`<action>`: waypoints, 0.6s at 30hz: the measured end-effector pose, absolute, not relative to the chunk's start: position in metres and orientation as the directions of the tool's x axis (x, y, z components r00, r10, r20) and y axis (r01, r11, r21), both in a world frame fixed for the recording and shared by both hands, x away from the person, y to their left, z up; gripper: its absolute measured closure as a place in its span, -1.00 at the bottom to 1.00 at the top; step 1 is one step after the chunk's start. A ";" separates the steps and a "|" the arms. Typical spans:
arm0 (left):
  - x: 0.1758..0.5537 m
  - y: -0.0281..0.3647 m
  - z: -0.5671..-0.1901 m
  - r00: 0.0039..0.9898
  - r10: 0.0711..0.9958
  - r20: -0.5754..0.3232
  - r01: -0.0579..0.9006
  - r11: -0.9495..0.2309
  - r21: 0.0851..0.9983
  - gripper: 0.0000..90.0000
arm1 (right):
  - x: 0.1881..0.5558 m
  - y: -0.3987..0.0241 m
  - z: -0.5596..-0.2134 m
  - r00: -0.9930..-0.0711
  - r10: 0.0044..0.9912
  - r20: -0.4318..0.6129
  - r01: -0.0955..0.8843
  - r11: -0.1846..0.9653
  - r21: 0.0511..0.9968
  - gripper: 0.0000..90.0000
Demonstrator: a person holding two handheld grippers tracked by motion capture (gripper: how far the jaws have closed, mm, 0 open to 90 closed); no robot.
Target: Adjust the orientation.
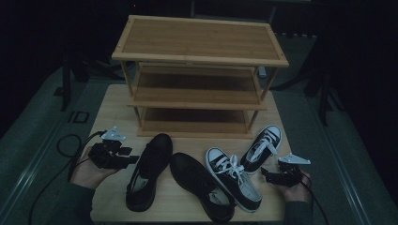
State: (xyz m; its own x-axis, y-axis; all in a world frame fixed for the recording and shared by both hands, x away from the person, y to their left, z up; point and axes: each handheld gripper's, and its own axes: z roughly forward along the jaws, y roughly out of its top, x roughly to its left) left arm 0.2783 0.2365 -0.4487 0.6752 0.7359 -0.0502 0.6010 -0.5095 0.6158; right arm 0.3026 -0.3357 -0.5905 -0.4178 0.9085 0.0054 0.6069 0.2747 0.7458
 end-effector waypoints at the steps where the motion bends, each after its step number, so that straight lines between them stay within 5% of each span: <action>1: 0.278 0.236 -0.448 0.675 0.736 -0.052 0.602 -0.508 0.616 0.23 | 0.303 -0.336 -0.590 -0.418 0.908 0.005 0.607 0.275 0.746 -0.69; 18: 0.268 0.217 -0.450 0.699 0.715 -0.010 0.590 -0.570 0.572 0.20 | 0.303 -0.336 -0.590 -0.418 0.909 0.006 0.607 0.274 0.746 -0.69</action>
